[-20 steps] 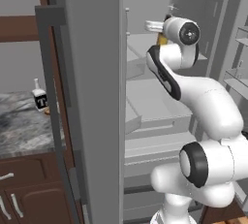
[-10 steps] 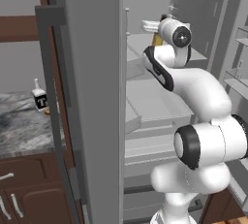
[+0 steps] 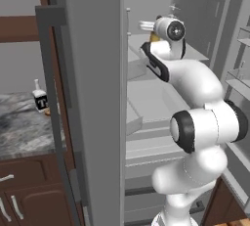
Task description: Place the beer and liquor on the top shelf of the fridge to keep them out of children's reach, and place the mushroom on lower shelves for easy access.
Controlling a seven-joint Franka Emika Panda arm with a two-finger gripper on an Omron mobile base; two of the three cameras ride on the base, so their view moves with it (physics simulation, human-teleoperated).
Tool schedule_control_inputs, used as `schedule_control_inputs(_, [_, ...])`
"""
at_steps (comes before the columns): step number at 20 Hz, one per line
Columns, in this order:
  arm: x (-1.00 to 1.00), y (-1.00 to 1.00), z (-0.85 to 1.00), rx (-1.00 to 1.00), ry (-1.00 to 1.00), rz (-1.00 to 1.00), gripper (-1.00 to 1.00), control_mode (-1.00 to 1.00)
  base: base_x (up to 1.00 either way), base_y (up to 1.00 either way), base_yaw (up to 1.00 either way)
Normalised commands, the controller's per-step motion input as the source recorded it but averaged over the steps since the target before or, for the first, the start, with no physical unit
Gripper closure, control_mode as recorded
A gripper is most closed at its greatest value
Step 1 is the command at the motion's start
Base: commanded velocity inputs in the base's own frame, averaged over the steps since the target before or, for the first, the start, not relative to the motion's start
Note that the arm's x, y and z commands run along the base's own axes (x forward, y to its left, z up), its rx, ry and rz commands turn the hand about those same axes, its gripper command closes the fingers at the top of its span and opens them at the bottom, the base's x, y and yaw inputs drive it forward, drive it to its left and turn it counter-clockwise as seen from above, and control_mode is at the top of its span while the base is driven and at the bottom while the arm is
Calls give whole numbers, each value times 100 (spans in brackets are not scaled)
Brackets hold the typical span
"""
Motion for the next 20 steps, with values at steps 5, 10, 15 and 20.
schedule_control_inputs(5, [37, 0, -33, 0, 2, 2, 100, -100, 0, 0, 0])
schedule_control_inputs(10, [32, 0, -35, 0, 0, 2, 100, -100, 0, 0, 0])
schedule_control_inputs(15, [21, 0, -33, 0, 0, 3, -100, -100, 0, 0, 0])
schedule_control_inputs(20, [0, 0, -24, 0, 0, 5, -100, -100, 0, 0, 0])
